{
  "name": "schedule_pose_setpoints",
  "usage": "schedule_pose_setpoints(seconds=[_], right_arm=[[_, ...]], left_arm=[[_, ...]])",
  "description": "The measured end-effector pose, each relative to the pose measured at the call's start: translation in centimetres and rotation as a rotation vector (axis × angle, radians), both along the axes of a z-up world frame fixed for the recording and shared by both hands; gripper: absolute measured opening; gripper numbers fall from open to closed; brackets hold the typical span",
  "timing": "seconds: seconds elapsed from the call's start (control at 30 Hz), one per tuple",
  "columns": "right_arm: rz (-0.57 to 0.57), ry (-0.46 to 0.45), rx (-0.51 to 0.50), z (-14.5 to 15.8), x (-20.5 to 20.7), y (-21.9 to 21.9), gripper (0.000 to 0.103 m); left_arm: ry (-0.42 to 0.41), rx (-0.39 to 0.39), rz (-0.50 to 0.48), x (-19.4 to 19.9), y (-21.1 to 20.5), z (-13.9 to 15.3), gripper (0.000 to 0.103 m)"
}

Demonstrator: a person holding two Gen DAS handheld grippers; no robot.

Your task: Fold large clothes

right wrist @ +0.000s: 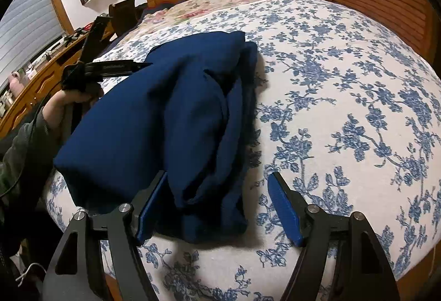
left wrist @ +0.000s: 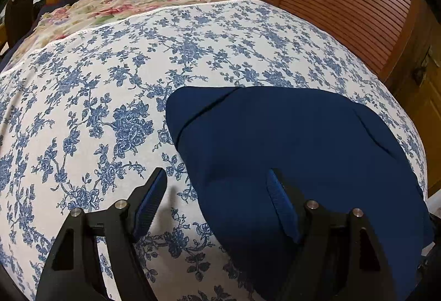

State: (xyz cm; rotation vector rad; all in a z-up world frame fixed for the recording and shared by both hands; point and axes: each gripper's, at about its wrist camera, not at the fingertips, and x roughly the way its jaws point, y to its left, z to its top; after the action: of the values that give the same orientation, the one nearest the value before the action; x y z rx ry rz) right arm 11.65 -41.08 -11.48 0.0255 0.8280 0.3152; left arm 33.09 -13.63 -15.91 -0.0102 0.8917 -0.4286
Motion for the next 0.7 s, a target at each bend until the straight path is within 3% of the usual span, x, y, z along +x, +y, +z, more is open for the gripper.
schedule_pose_setpoints(seconds=[0.17, 0.2, 0.37, 0.53, 0.7], right_arm=[[0.028, 0.004, 0.033, -0.4, 0.2, -0.1, 0.060], [0.039, 0.007, 0.046, -0.5, 0.2, -0.1, 0.053], [0.051, -0.010, 0.057, -0.3, -0.5, 0.1, 0.040], [0.049, -0.056, 0.056, 0.1, -0.9, -0.2, 0.023], [0.045, -0.115, 0.062, 1.1, -1.5, -0.7, 0.017]], left_arm=[[0.032, -0.061, -0.019, 0.6, 0.0, 0.1, 0.055], [0.033, -0.062, -0.016, 0.7, 0.0, 0.1, 0.053], [0.018, -0.032, -0.003, 0.8, -0.3, 0.5, 0.014], [-0.026, -0.004, 0.004, 0.2, -0.1, 1.4, 0.008], [-0.107, -0.005, 0.027, -1.3, 0.0, 4.0, 0.007]])
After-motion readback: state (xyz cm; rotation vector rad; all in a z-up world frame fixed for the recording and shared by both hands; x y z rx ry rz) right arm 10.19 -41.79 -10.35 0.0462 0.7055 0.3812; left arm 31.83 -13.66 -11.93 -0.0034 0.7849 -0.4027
